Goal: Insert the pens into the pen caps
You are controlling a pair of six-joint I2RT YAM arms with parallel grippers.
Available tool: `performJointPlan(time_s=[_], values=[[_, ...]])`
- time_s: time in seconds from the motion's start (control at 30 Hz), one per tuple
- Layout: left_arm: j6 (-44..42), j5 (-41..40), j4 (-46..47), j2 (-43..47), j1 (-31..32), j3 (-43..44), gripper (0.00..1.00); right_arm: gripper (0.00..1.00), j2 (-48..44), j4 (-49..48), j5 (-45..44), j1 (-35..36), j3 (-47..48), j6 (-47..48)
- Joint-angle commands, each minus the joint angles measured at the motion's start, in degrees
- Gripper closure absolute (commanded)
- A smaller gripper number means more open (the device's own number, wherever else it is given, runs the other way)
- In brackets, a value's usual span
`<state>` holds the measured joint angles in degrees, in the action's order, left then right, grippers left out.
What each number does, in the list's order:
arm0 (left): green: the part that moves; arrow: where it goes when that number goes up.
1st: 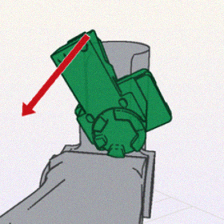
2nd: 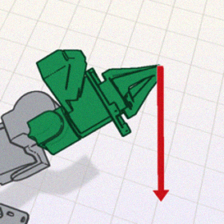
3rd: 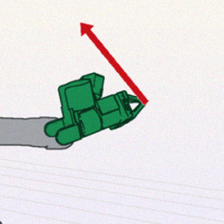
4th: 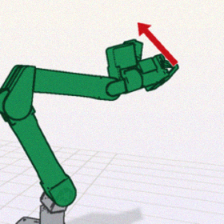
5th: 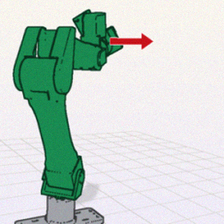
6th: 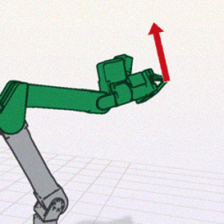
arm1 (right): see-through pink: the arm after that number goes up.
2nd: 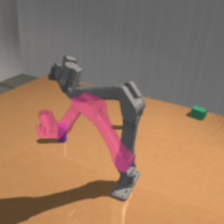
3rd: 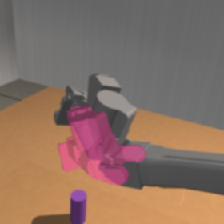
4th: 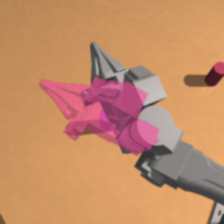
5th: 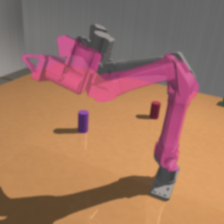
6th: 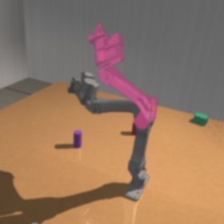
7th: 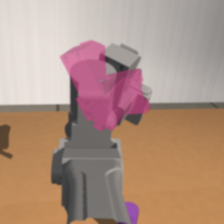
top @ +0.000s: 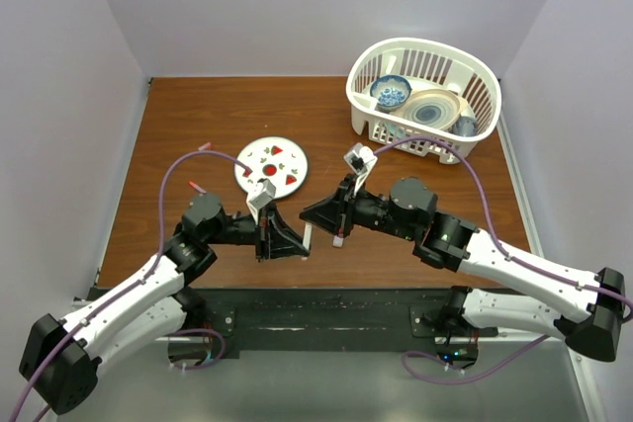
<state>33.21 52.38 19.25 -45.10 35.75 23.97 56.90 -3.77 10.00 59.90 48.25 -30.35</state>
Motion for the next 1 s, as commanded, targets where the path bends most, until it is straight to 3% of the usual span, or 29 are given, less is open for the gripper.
performJointPlan(time_s=[0.0, 0.27, 0.83, 0.97], values=[[3.08, -13.1, 20.11, 0.72, -4.1, 5.74, 1.0, 1.0, 0.84, 18.46, 14.96, 3.65, -5.35, 0.03], [11.52, -10.11, 29.88, -2.44, -8.32, 4.33, 1.0, 1.0, 0.58, 16.25, 15.58, 4.17, -8.6, -1.64], [9.41, -12.21, 27.77, -4.82, -9.11, 5.57, 1.0, 1.0, 2.6, 6.32, 14.79, 9.0, -13.09, -8.58], [9.86, -10.73, 27.78, -5.52, -9.2, 6.79, 1.0, 1.0, 1.38, 7.46, 10.33, 9.62, -11.69, -8.85]])
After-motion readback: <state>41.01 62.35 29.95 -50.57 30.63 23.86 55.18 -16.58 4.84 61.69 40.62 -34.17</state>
